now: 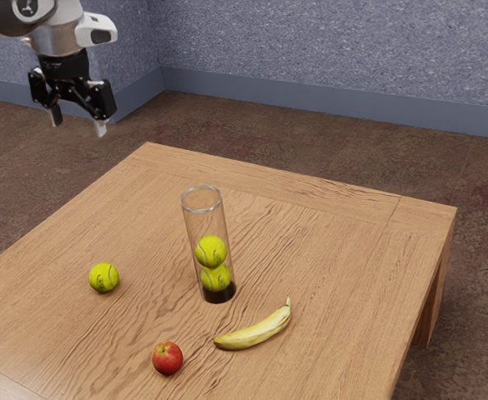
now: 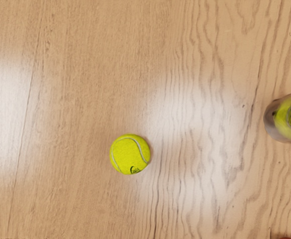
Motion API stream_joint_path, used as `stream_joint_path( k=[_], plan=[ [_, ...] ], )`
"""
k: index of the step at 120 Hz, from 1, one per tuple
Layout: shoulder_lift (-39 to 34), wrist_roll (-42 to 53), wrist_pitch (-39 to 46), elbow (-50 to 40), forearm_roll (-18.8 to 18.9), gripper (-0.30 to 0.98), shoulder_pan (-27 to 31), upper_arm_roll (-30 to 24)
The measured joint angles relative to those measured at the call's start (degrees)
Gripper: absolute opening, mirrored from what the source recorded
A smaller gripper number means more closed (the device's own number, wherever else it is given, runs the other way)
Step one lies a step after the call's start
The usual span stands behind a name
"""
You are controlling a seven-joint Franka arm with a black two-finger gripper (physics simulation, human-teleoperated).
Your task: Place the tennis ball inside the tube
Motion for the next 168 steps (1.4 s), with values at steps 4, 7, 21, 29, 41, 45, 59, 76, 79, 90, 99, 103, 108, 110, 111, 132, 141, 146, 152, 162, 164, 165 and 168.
stream_joint_path(
  k=[4,7,21,29,41,45,59,76,79,90,99,103,108,110,111,132,141,146,152,162,164,165,168],
  plan=[
    [0.09,-0.36,0.00,0.03,0.11,0.69,0.03,0.00],
    [0.13,-0.62,0.01,0.00,0.17,0.69,0.08,0.00],
    [0.71,-1.70,0.37,-0.79,0.34,0.69,1.08,0.14],
    [1.94,-2.21,1.19,-2.64,0.40,0.69,2.74,0.41],
    [2.45,-2.97,4.39,-10.15,0.00,0.69,5.67,0.51],
    [3.00,-3.20,5.96,-12.62,-0.59,0.69,6.57,0.53],
    [5.05,-3.90,12.65,-21.28,-4.66,0.69,8.56,0.60],
    [8.95,-4.41,19.37,-25.99,-9.36,0.69,10.38,0.61],
    [9.85,-4.38,20.44,-26.30,-9.88,0.69,10.68,0.61],
    [12.80,-4.01,23.61,-26.62,-12.61,0.69,11.59,0.61],
    [16.07,-3.41,25.65,-26.07,-15.45,0.69,12.45,0.61],
    [17.34,-3.10,26.42,-25.64,-16.34,0.69,12.62,0.61],
    [18.51,-2.63,27.23,-25.30,-17.17,0.69,13.14,0.61],
    [18.86,-2.44,27.52,-25.23,-17.44,0.69,13.33,0.61],
    [19.03,-2.34,27.65,-25.21,-17.57,0.69,13.41,0.61],
    [21.90,0.27,30.42,-24.94,-20.36,0.69,14.14,0.61],
    [22.65,1.39,31.30,-24.77,-20.82,0.69,14.40,0.61],
    [23.16,2.00,31.66,-24.50,-20.99,0.69,14.76,0.61],
    [23.61,2.68,32.01,-24.32,-21.14,0.69,15.05,0.61],
    [24.24,3.87,32.43,-24.21,-21.75,0.69,15.20,0.61],
    [24.37,4.09,32.51,-24.20,-21.86,0.69,15.22,0.61],
    [24.44,4.19,32.54,-24.20,-21.91,0.69,15.23,0.61],
    [24.66,4.51,32.63,-24.19,-22.06,0.69,15.26,0.61]
  ],
)
